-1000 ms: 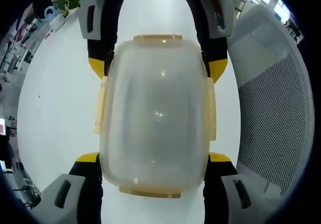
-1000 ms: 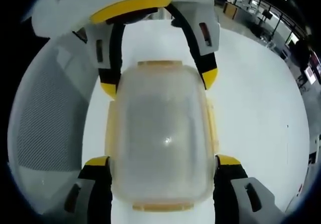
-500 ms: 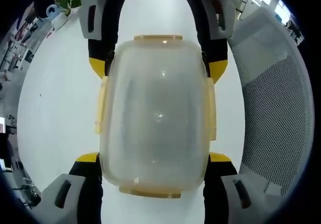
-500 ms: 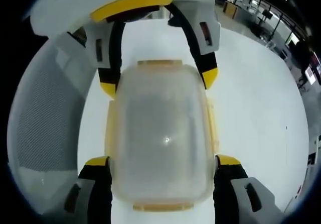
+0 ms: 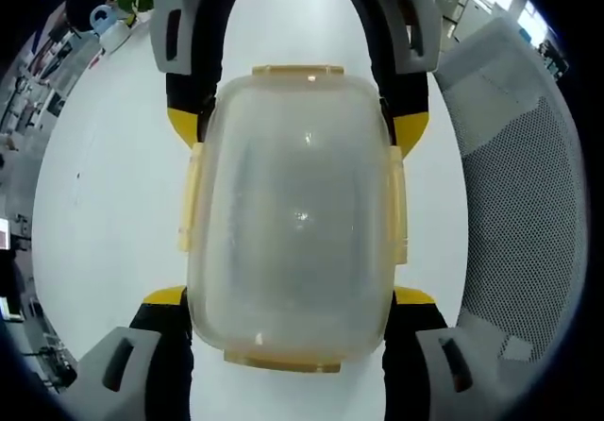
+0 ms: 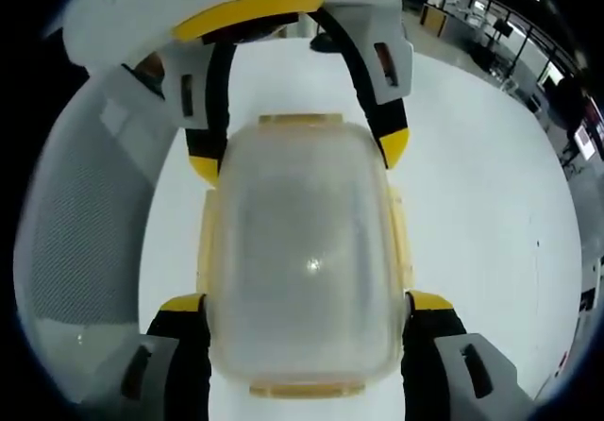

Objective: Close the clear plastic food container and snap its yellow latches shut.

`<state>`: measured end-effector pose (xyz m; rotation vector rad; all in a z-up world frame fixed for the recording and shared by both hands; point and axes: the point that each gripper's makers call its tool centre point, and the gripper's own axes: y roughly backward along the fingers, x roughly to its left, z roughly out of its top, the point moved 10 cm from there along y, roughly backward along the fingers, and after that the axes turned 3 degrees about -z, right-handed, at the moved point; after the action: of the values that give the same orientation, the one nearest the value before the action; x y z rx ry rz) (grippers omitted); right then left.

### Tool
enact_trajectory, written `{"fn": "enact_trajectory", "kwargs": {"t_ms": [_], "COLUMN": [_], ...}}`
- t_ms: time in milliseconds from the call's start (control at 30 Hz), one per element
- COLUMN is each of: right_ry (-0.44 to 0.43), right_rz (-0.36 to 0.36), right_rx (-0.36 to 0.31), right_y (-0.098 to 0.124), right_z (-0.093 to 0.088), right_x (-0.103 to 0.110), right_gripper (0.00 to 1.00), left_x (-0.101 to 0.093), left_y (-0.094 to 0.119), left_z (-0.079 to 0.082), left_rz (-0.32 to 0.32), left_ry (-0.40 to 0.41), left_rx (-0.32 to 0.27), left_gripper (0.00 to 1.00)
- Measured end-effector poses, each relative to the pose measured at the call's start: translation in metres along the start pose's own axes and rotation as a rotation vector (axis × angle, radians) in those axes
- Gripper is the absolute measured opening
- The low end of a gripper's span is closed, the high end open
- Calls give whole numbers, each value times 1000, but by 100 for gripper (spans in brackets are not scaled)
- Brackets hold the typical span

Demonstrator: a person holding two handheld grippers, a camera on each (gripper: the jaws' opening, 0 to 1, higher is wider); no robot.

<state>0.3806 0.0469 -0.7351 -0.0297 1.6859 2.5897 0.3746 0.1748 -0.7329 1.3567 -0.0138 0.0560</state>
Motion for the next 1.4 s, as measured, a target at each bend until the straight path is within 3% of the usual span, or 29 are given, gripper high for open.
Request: {"fn": "enact_trajectory", "kwargs": {"t_ms": [1400], "right_ry": [-8], "right_rz": [11], "right_rx": [-5], "right_y": [-3], "right_z": [1], "right_x": [-23], "right_gripper": [85], "left_x": [23], "left_y": [-1], "left_z": [-1], "left_rz": [-2], "left_ry": [-1], "left_rx": [-3], "left_gripper": [84]}}
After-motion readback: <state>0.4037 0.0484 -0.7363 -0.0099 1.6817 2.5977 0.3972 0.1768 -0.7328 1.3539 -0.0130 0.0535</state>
